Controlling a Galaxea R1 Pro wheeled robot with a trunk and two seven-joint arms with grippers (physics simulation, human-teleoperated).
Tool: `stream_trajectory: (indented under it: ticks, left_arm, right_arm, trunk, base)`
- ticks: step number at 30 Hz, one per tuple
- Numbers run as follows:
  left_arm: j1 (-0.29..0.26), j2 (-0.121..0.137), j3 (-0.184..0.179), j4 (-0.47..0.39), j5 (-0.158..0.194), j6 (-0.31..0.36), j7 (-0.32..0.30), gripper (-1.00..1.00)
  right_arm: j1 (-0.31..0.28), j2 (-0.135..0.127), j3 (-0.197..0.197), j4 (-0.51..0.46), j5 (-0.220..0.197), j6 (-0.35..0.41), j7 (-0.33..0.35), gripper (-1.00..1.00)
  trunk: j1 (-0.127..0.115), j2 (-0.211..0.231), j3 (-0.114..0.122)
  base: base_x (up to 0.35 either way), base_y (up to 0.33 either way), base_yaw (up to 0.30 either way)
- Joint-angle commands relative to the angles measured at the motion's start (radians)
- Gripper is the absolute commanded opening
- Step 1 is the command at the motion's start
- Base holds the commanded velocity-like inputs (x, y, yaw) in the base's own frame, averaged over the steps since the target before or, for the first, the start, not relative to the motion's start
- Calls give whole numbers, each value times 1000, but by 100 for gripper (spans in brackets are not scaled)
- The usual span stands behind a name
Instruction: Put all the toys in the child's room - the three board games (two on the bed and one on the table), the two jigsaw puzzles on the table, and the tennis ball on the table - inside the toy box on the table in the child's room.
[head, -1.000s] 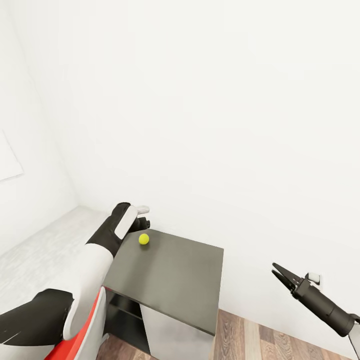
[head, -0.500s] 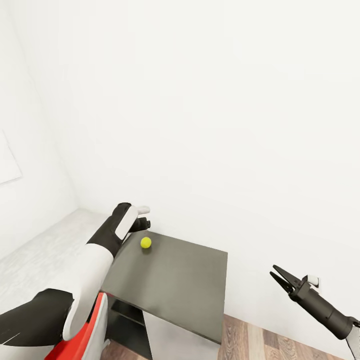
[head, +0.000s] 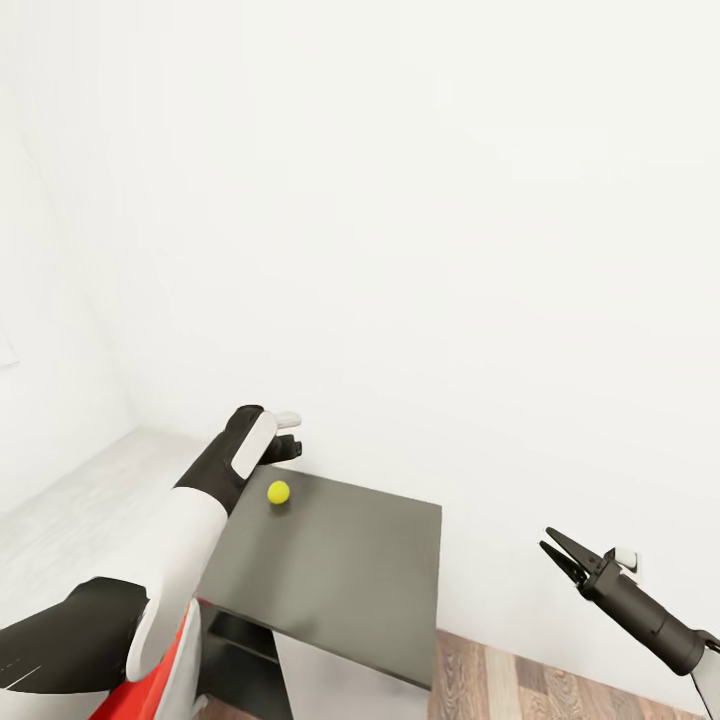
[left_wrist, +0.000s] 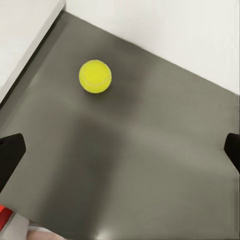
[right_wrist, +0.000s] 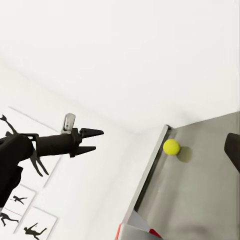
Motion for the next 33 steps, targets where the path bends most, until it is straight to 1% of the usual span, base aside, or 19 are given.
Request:
stream_trajectory:
  ticks: [1, 12, 20, 25, 33]
  left_arm:
    - [-1, 0, -3, -1, 10, 2, 10, 100]
    - [-1, 0, -3, -3, 10, 2, 10, 100]
    - [-1, 2, -2, -3, 10, 2, 11, 100]
    - [-1, 3, -3, -2, 9, 3, 14, 100]
    - [-1, 1, -3, -1, 9, 2, 19, 100]
  right_arm:
    - [-1, 0, 0, 0, -4, 7, 1, 100]
    - [-2, 0, -2, -2, -4, 7, 1, 100]
    - [-2, 0, -2, -6, -4, 6, 1, 100]
    - [-2, 0, -2, -7, -4, 5, 0, 100]
    - [-2, 1, -2, -7, -3, 4, -1, 100]
  trunk:
    - [1, -2, -2]
    - [1, -2, -2]
    - [1, -2, -2]
    - [1, -2, -2]
    - [1, -2, -2]
  base:
    - [0, 0, -219]
    - [5, 2, -264]
    - [119, 84, -261]
    - [63, 48, -84]
    - [93, 73, -14]
